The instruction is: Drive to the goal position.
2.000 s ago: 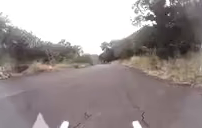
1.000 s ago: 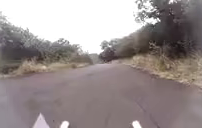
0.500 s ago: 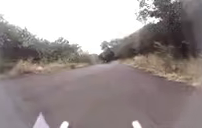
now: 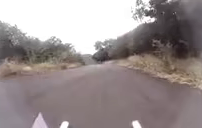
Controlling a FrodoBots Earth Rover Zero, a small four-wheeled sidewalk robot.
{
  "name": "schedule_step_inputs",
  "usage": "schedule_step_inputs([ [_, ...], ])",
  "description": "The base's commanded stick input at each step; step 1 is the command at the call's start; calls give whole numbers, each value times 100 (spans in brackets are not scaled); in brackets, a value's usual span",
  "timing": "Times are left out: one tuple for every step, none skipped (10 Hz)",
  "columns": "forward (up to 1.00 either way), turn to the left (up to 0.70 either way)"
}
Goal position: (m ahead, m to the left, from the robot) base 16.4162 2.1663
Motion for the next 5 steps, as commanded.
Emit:
schedule_step_inputs([
  [100,0],
  [100,0],
  [100,0],
  [82,0],
  [43,0],
])
